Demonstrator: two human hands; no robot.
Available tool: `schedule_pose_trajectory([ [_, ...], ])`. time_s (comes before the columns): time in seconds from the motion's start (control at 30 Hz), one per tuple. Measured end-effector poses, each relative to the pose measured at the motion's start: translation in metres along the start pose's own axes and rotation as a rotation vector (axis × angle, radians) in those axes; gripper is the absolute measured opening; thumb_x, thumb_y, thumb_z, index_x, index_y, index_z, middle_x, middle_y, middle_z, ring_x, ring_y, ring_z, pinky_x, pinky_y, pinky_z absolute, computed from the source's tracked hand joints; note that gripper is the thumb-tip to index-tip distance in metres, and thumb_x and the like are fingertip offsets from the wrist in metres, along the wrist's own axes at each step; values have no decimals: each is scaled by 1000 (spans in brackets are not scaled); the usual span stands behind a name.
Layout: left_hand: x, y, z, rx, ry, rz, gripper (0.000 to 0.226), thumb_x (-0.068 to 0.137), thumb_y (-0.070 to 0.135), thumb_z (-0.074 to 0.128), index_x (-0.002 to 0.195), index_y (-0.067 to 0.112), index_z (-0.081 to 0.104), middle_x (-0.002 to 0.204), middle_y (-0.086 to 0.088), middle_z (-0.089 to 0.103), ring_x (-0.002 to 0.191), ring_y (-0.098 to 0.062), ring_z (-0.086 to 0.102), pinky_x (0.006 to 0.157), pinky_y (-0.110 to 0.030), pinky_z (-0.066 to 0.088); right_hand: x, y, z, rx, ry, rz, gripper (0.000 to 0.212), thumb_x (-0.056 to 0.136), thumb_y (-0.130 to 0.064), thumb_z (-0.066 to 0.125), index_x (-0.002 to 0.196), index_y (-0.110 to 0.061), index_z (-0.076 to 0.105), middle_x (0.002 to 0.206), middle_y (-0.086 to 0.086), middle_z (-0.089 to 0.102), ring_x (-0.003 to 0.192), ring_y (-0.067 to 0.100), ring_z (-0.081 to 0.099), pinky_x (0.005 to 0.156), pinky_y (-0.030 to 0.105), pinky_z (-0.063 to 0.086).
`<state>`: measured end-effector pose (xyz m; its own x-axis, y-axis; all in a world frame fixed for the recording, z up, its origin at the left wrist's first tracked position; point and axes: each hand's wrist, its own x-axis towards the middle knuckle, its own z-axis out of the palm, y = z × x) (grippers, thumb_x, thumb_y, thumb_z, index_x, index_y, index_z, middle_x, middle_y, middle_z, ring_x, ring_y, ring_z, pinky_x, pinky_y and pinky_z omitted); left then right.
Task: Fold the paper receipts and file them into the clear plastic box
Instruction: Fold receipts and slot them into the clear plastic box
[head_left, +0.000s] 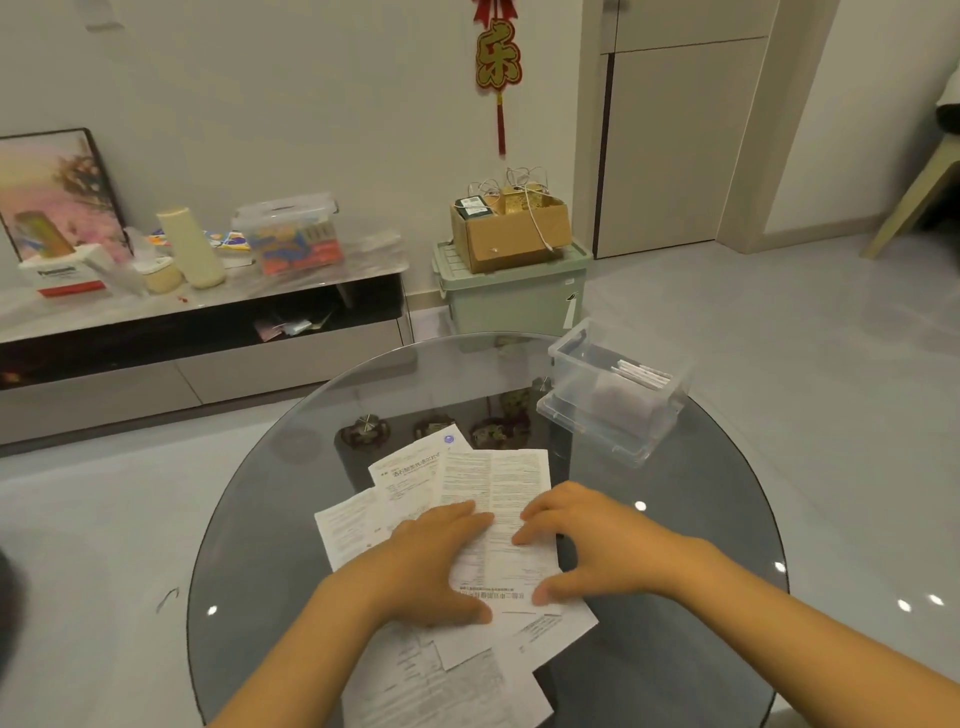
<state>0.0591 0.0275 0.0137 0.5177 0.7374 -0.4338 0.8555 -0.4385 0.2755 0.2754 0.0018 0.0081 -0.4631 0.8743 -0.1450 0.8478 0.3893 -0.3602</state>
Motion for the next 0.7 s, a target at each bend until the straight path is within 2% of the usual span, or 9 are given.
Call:
schedule_pose_trajectory([
  [0.13, 0, -2, -2, 8, -42, -8, 88, 76, 57, 65, 146, 45, 12, 156, 20, 0, 144, -16, 5, 117, -46, 16, 4, -4, 2, -12, -84, -4, 72, 74, -56, 69, 137, -38, 41, 147, -9, 27, 136, 12, 17, 111, 28, 18],
  [0.2, -1, 0, -3, 12, -40, 3, 82, 79, 54, 63, 145, 45, 16, 156, 19, 1, 144, -17, 6, 117, -43, 18, 6, -5, 1, -45, -76, -20, 64, 75, -53, 67, 133, -38, 44, 147, -8, 30, 135, 12, 20, 110, 27, 20],
  [0.27, -2, -1, -5, -14, -20, 15, 72, 82, 52, 60, 144, 45, 23, 156, 18, 4, 144, -15, 9, 116, -40, 19, 10, -7, -1, -23, -74, -21, 51, 76, -50, 64, 125, -37, 53, 140, -8, 40, 130, 12, 30, 107, 26, 28],
  [0.3, -3, -1, -6, -32, -13, 21, 69, 83, 52, 59, 143, 45, 26, 156, 18, 6, 143, -14, 11, 116, -39, 20, 10, -7, -2, 23, -67, -9, 44, 75, -48, 61, 117, -35, 59, 132, -9, 49, 123, 12, 40, 102, 27, 36],
  [0.37, -4, -2, -10, -71, -3, 38, 65, 83, 55, 59, 140, 45, 31, 154, 18, 15, 141, -11, 17, 115, -36, 22, 13, -5, -7, 155, -34, 44, 28, 75, -40, 56, 98, -29, 66, 106, -9, 63, 95, 7, 55, 82, 27, 48],
  [0.43, -5, -3, -14, -178, 26, 65, 56, 83, 55, 60, 134, 44, 40, 142, 20, 36, 130, -6, 34, 109, -31, 31, 18, -3, -12, 238, 2, 114, 11, 81, -29, 53, 82, -25, 63, 86, -6, 63, 74, 8, 53, 65, 24, 44],
  [0.5, -4, -4, -16, -314, 129, 66, 46, 83, 53, 60, 126, 43, 48, 125, 23, 51, 114, -2, 49, 98, -26, 42, 23, -3, -16, 309, 69, 172, 13, 87, -23, 48, 78, -22, 58, 83, -3, 61, 74, 15, 54, 62, 26, 41],
  [0.6, 3, -10, -14, -411, 392, -32, 54, 85, 45, 62, 133, 43, 38, 122, 20, 52, 103, -3, 55, 86, -21, 47, 34, -2, -17, 404, 172, 253, 13, 90, -22, 46, 82, -22, 55, 89, -2, 61, 76, 14, 55, 61, 24, 41],
  [0.7, 11, -12, -13, -544, 563, -106, 77, 85, 35, 66, 145, 39, 19, 133, 12, 43, 112, -10, 53, 94, -28, 48, 47, 0, -17, 408, 256, 336, 10, 92, -23, 46, 87, -24, 54, 93, -4, 59, 81, 11, 54, 61, 19, 41],
])
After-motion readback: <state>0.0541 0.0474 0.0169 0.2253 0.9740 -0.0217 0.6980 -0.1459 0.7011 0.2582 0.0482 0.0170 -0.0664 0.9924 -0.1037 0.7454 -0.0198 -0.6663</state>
